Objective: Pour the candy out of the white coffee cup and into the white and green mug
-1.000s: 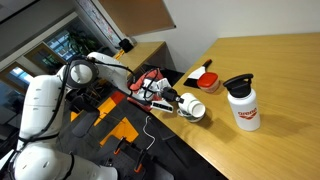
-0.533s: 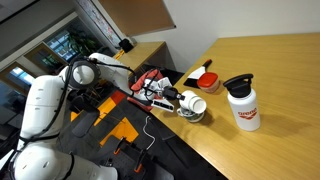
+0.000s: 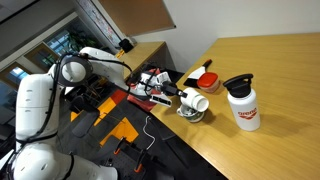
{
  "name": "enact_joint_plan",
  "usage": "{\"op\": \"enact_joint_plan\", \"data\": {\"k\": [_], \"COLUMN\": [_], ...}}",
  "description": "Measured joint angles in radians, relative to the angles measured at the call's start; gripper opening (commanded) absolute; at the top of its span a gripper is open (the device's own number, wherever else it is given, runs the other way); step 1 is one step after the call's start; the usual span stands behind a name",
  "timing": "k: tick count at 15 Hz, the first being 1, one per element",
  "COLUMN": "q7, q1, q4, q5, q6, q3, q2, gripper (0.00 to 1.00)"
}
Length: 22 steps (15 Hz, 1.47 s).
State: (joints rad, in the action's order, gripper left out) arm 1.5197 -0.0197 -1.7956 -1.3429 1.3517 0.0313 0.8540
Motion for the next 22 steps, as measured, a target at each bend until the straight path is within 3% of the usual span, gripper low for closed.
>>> {"op": "enact_joint_plan", "data": {"k": [6,15,22], "q7": [-0.049,-0.182,-0.283], "q1": [-0.033,-0.035,-0.036], "q4": [-0.221,-0.554,-0.612], "q5": [0.017,0.057,0.145], "q6": [0.181,0.619,1.060], "q3": [-0.036,-0.066,-0.035], "q2": [-0.293,-0.733,-0.826], "gripper": [0.01,0.01,0.01]}}
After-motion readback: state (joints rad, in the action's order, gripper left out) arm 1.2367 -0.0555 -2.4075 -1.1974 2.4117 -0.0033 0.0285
